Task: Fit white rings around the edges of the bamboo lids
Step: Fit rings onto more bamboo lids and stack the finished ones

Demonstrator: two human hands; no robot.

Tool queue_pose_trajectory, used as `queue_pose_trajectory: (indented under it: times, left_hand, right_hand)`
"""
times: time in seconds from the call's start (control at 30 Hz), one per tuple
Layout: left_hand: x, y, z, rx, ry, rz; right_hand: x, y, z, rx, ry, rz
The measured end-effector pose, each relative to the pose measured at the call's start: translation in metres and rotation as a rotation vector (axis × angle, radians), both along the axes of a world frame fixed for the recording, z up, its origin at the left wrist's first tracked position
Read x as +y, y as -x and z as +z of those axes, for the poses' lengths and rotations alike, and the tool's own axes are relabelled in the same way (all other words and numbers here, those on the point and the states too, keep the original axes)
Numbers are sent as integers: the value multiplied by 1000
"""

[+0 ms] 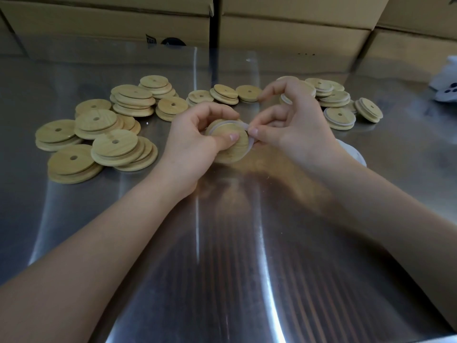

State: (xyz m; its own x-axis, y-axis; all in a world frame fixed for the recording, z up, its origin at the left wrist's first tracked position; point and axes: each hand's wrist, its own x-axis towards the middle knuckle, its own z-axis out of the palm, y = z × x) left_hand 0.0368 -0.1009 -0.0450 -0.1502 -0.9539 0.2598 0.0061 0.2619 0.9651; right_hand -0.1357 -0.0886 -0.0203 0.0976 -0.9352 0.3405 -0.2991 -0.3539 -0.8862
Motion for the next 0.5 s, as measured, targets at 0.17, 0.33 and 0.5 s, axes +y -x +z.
queue_pose_trajectory:
  times: [0.17, 0.33, 0.5]
  left_hand:
    - [-1, -3, -3, 42, -57, -41]
    - [-1, -3, -4, 42, -49, -65]
    - [0, -3, -3, 44, -59, -91]
  right_hand:
    - [-1, -2, -4, -56, -22, 4]
    - [0, -2, -4, -82, -39, -4]
    - [1, -6, -7, -81, -10, -56]
